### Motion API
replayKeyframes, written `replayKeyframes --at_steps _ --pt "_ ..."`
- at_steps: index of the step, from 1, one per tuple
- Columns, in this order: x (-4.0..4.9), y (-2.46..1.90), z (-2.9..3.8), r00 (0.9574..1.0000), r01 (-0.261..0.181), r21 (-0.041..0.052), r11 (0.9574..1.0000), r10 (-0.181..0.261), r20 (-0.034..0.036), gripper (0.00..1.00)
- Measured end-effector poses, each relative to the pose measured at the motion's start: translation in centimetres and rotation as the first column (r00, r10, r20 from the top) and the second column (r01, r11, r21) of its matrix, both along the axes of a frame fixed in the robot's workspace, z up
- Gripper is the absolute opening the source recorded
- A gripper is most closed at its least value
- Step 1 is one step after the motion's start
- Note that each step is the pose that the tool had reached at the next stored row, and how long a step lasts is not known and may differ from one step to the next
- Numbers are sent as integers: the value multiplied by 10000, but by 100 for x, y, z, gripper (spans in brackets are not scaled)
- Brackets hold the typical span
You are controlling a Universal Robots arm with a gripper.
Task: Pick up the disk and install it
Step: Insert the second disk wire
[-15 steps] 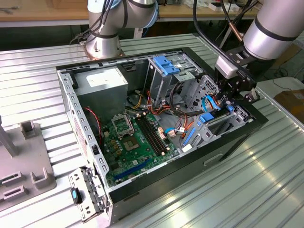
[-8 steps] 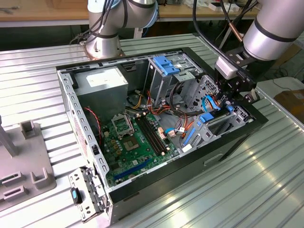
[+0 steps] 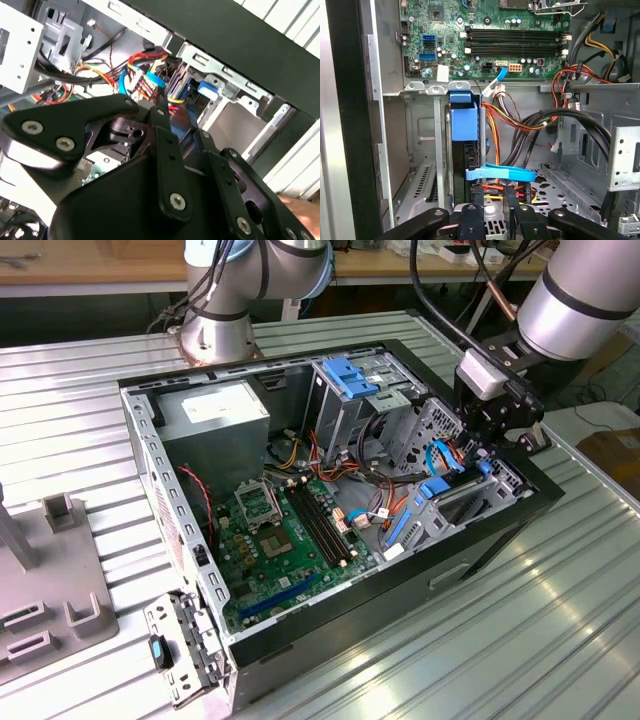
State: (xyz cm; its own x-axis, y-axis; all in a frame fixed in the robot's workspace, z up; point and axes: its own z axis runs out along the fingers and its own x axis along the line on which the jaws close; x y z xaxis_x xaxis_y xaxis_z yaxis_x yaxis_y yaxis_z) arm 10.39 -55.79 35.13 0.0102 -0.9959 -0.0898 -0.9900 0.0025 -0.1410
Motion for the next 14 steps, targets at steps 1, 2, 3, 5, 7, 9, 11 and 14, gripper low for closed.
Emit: replayKeyframes --at_steps 1,2,3,5,7,9,11,14 --pt "0 0 0 10000 0 3 10000 0 0 30" --pt "-9 0 2 10000 2 -1 10000 -2 1 30" --pt "-35 1 3 10000 1 -2 10000 -1 11 30" --pt "-123 8 2 10000 0 -1 10000 0 60 30" --pt "-177 37 2 10000 2 0 10000 -2 81 30" --pt "-227 91 1 10000 6 0 10000 -6 98 30" --pt "-249 132 2 9999 7 -1 10000 -7 101 30" --pt "-296 275 1 9999 18 -1 10000 -18 100 30"
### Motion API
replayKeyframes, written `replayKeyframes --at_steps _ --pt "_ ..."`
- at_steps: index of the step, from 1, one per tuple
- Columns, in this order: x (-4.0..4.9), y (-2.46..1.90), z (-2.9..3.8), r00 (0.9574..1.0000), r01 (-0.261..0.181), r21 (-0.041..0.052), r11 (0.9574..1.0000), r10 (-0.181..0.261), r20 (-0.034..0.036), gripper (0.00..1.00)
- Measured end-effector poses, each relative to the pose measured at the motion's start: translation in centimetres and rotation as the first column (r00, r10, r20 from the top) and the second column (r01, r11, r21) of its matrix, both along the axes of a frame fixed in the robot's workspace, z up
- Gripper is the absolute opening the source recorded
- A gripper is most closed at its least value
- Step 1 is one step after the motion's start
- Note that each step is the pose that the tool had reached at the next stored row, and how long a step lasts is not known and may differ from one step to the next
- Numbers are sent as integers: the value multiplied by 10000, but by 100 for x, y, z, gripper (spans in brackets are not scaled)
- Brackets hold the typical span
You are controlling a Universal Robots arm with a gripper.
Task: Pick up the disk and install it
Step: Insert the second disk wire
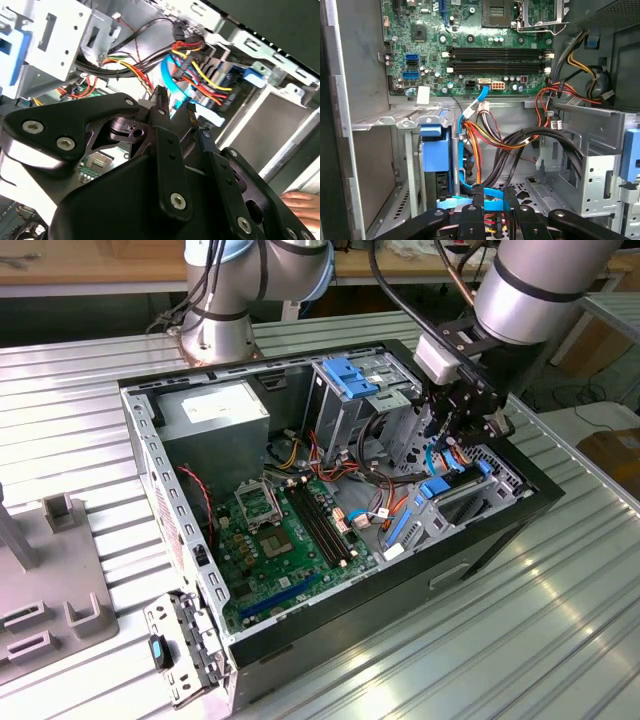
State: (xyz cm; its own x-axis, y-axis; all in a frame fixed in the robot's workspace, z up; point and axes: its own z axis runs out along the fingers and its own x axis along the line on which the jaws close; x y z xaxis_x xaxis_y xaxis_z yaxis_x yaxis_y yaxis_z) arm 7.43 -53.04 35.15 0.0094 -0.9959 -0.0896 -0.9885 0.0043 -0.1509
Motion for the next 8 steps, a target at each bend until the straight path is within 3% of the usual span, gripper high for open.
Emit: replayKeyframes --at_steps 2,8 --pt "-16 37 0 10000 39 0 10000 -39 0 30" --pt "-17 40 0 10000 42 0 10000 -42 0 30"
